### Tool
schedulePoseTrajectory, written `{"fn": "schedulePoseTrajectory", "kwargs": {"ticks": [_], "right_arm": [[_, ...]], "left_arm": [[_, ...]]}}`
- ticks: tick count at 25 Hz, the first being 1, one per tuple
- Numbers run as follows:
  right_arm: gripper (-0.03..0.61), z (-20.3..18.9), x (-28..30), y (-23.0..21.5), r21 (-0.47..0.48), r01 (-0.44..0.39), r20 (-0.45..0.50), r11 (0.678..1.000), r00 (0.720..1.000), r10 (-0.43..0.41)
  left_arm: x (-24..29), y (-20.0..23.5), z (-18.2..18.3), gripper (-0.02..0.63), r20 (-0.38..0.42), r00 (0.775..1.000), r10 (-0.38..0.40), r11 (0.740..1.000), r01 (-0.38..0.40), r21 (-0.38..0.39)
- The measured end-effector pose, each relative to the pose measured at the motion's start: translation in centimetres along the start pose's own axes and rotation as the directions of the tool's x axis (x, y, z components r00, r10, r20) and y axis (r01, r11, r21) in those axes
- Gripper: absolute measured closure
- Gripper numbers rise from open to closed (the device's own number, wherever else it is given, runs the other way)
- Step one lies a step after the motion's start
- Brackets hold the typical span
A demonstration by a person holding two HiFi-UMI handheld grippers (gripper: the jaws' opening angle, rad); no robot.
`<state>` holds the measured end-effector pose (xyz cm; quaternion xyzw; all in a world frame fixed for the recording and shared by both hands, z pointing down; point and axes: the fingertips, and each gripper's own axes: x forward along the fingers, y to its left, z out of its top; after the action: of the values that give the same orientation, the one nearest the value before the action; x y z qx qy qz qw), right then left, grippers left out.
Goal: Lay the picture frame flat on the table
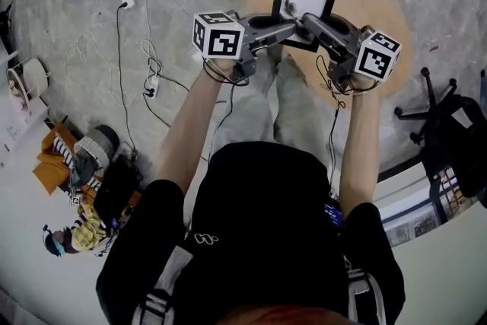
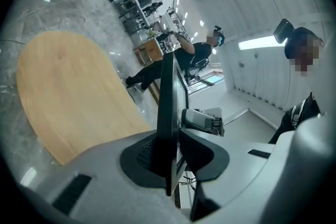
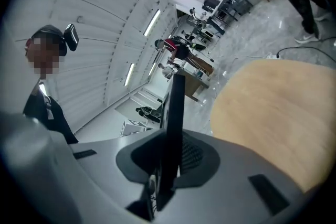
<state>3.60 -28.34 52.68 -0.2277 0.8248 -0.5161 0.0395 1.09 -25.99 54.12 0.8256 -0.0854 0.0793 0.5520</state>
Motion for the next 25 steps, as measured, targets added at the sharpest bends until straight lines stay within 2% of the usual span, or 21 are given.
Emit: {"fn": "schedulePoseTrajectory", "kwargs": {"ticks": [7,10,14,17,19,23,25], "right_arm": [[0.534,-3.9,0.5,-7.1,0.082,0.027,0.003,0.996,1.000,-0.027],[0.537,-5.5,0.5,-8.6,0.121,0.003,-0.002,0.993,1.000,-0.003],[0.546,-6.4,0.5,-9.5,0.137,-0.049,0.001,0.989,0.999,0.049],[0.551,-6.2,0.0,-9.2,0.144,-0.058,0.044,0.988,0.998,0.052],[0.552,-5.2,0.4,-11.5,0.148,-0.017,0.081,0.989,0.997,0.005],[0.552,-4.2,2.1,-18.6,0.170,0.162,0.070,0.972,0.982,-0.175],[0.552,-5.1,2.3,-21.1,0.180,0.245,0.023,0.953,0.967,-0.253]], "left_arm": [[2.5,6.7,-3.5,0.540,-0.040,0.999,0.001,0.998,-0.003,-0.059],[3.0,8.3,-4.9,0.539,-0.050,0.999,-0.020,0.996,0.015,-0.084],[3.4,9.3,-5.9,0.538,-0.022,0.999,-0.047,0.997,0.046,-0.070],[2.5,9.9,-6.5,0.521,0.008,1.000,-0.018,0.998,0.018,-0.055],[1.5,12.9,-6.4,0.514,0.031,0.999,0.035,0.997,-0.033,-0.064],[-0.8,18.4,-5.8,0.519,0.086,0.987,0.137,0.985,-0.126,-0.121],[-1.2,18.7,-6.0,0.575,0.113,0.982,0.152,0.983,-0.137,-0.123]]}}
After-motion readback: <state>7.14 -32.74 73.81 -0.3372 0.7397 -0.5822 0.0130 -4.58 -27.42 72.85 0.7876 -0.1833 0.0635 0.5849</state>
